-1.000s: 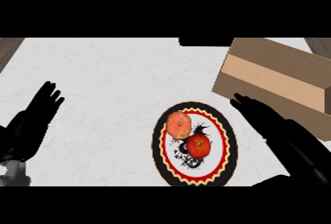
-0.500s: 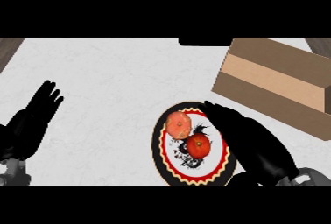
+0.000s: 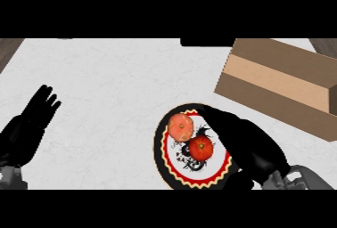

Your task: Pick the tomato from the plate and place it in the cardboard box

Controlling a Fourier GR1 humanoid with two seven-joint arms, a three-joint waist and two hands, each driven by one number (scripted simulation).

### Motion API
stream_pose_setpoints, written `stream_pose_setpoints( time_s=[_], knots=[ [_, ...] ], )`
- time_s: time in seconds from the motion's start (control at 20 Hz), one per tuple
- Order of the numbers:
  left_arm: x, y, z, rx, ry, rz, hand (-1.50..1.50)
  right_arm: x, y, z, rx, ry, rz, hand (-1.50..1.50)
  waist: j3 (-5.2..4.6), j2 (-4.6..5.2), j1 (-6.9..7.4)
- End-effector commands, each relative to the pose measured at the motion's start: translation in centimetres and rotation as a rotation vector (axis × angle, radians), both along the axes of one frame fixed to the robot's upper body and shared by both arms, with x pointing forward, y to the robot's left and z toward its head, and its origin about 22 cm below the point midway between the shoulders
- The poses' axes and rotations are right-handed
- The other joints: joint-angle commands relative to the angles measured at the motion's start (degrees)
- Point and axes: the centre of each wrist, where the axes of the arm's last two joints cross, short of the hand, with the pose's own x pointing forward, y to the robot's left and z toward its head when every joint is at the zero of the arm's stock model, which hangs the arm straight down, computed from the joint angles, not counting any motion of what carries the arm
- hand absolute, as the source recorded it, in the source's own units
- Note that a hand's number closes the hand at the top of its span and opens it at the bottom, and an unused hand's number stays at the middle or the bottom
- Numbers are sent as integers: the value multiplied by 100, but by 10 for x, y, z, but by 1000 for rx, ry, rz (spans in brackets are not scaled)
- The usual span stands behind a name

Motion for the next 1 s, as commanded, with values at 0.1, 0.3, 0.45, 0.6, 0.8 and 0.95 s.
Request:
stream_pose_setpoints(
  time_s=[0.1, 0.3, 0.45, 0.6, 0.8, 0.95],
  knots=[
    [5, 8, 4, -6, -8, 8, 0, -4, 14, -18, -62, 28, -9, -150, 1, 1, -4],
    [-15, 0, 0, 0, -11, -4, 0, 6, 23, 1, -44, 5, -6, -150, 1, -4, 19],
    [-14, -2, -4, -11, -17, -2, 0, 8, 21, -13, -60, -21, 2, -150, 2, -1, 10],
    [3, 11, 4, 9, 5, -3, 0, 4, 22, -12, -61, -31, 18, -150, 2, 0, -13],
    [-11, 8, 12, 1, -1, -20, 0, 14, 36, -30, -111, -5, -8, -150, 3, -2, 22],
    [-2, -2, 6, -12, 9, -6, 0, 12, 22, -21, -127, -1, 4, -150, 2, -2, -13]
  ],
)
